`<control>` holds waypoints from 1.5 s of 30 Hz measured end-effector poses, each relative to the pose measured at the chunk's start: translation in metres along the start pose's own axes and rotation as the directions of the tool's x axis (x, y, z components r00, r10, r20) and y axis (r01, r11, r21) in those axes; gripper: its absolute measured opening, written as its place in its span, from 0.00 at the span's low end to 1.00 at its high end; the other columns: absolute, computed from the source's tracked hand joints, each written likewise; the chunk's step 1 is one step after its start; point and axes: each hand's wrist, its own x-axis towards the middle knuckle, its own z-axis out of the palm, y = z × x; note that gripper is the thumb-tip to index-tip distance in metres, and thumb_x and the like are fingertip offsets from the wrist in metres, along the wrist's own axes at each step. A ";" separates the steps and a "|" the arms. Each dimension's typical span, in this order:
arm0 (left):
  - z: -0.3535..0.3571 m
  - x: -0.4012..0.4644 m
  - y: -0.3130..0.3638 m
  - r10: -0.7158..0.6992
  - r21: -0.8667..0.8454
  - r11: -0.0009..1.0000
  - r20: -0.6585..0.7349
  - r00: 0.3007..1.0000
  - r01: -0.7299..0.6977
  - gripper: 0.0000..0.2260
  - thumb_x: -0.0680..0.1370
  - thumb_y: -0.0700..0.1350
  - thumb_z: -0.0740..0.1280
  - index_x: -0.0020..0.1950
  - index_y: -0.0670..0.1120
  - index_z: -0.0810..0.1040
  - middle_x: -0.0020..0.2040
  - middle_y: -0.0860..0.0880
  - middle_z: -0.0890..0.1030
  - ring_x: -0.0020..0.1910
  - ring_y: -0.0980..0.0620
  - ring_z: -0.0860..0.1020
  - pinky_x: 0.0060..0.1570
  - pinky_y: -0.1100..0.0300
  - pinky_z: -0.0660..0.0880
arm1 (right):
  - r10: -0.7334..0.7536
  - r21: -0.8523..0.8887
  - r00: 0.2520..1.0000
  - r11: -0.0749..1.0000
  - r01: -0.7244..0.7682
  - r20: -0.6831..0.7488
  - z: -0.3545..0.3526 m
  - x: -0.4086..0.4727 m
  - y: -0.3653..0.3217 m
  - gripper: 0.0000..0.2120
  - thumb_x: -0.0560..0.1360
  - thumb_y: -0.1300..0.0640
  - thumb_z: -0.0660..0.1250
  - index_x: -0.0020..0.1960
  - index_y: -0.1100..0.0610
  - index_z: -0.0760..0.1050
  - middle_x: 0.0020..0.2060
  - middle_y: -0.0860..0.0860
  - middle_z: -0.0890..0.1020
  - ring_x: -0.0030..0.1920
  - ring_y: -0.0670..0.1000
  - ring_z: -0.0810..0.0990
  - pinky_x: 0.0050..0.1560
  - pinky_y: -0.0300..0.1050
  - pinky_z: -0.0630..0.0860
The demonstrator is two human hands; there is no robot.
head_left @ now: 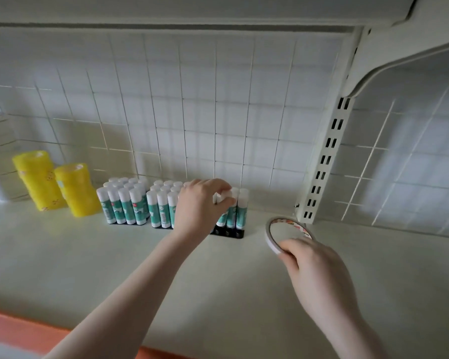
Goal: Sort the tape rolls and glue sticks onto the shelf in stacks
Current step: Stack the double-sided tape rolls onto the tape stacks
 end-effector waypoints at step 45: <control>-0.046 -0.031 -0.037 0.191 0.362 0.923 -0.138 0.972 -0.130 0.16 0.75 0.52 0.60 0.53 0.43 0.81 0.49 0.47 0.81 0.49 0.46 0.76 0.48 0.58 0.70 | -0.206 0.100 0.955 0.968 0.231 -0.214 -0.004 0.048 -0.012 0.05 0.69 0.62 0.68 0.35 0.56 0.77 0.28 0.49 0.76 0.29 0.57 0.76 0.30 0.46 0.72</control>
